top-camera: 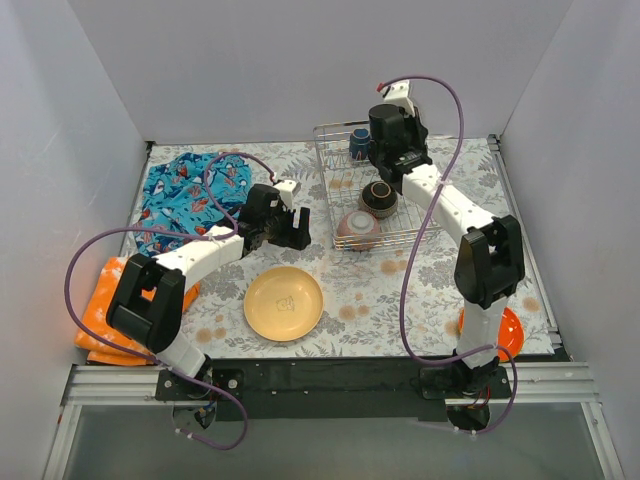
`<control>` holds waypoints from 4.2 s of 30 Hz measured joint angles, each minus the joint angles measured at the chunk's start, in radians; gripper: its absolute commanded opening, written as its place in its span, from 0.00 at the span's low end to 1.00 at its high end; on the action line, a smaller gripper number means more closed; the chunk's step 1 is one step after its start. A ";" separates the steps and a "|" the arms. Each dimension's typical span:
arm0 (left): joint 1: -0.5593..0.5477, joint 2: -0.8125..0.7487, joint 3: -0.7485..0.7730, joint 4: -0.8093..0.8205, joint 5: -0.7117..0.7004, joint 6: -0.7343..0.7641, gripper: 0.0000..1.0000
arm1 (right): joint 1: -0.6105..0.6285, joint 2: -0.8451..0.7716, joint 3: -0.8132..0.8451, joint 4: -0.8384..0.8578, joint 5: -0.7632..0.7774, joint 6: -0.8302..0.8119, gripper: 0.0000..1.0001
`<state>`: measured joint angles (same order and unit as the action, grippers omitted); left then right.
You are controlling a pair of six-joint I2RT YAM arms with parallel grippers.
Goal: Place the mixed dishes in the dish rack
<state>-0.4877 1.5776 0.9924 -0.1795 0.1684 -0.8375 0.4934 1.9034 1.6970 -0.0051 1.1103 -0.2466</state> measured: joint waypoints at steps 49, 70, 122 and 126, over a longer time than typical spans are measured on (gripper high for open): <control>0.000 0.018 0.081 -0.002 0.007 0.014 0.76 | -0.164 -0.145 0.108 -0.689 -0.720 0.145 0.97; 0.000 0.055 0.105 -0.053 -0.011 0.130 0.76 | -0.982 -0.126 -0.260 -1.262 -1.417 -0.893 0.73; 0.000 0.170 0.183 -0.124 -0.032 0.197 0.75 | -0.801 -0.487 -0.737 -0.952 -1.455 -1.245 0.41; 0.000 0.170 0.179 -0.117 -0.023 0.190 0.75 | -0.804 -0.509 -0.736 -0.978 -1.437 -1.265 0.64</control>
<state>-0.4877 1.7473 1.1717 -0.2970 0.1455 -0.6479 -0.3103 1.3945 0.9611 -0.9833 -0.3271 -1.5116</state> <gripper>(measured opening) 0.755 0.490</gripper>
